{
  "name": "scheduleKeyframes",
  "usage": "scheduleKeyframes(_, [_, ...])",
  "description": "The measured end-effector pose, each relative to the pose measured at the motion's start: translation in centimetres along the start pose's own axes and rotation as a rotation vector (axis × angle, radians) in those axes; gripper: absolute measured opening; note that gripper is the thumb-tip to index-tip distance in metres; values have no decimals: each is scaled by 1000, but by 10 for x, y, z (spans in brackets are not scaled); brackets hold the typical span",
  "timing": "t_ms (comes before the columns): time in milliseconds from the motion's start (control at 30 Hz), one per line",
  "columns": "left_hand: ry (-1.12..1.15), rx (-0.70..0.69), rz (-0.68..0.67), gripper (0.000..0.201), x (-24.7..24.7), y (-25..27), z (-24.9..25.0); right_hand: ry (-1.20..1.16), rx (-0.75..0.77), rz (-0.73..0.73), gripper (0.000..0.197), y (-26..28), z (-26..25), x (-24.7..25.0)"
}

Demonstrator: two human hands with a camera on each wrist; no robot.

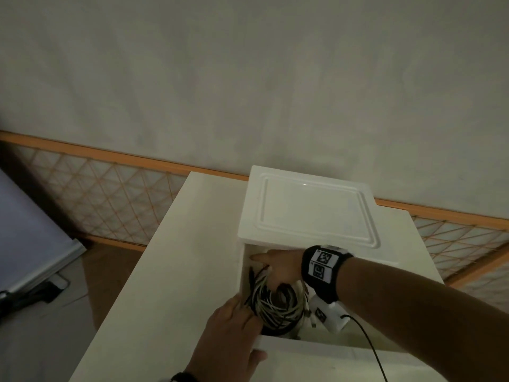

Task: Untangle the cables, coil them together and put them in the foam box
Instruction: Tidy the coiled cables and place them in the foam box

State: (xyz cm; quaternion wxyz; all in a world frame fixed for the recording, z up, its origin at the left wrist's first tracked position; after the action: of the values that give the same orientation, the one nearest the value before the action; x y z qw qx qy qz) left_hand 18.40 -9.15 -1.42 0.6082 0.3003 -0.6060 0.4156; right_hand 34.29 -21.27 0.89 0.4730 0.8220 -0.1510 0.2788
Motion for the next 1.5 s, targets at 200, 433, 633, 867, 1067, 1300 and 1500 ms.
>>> scheduleKeyframes(200, [-23,19,-5,59,7,0,3,291,235,121,46,30,-16,1])
scheduleKeyframes(433, [-36,23,-19,61,9,0,4,754,247,83,79,36,-4,-29])
scheduleKeyframes(633, [-62,-11,-2,56,1,0,2,617,211,-11,75,18,16,-54])
scheduleKeyframes(867, [-97,-75,64,56,1,-3,5,608,194,59,75,5,21,-59])
scheduleKeyframes(1067, [-157,-54,63,45,17,-1,9,609,48,31,81,14,11,-45])
scheduleKeyframes(1300, [-129,-40,38,37,15,3,4,475,131,13,66,47,-17,-16])
scheduleKeyframes(1500, [98,-16,155,33,26,10,-4,-32,129,250,43,112,-6,13])
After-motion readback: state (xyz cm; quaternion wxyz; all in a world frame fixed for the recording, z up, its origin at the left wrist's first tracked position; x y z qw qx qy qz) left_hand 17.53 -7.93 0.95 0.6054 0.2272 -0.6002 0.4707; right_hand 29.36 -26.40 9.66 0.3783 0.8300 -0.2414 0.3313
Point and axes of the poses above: each hand's wrist, its own y-axis away from the middle knuckle, its own x-axis out of the back of the hand, z = x × y, the point moved 3 cm from there along -y, towards the middle knuckle, and after that the axes turned 12 degrees about -y, right-handed, at the moved point
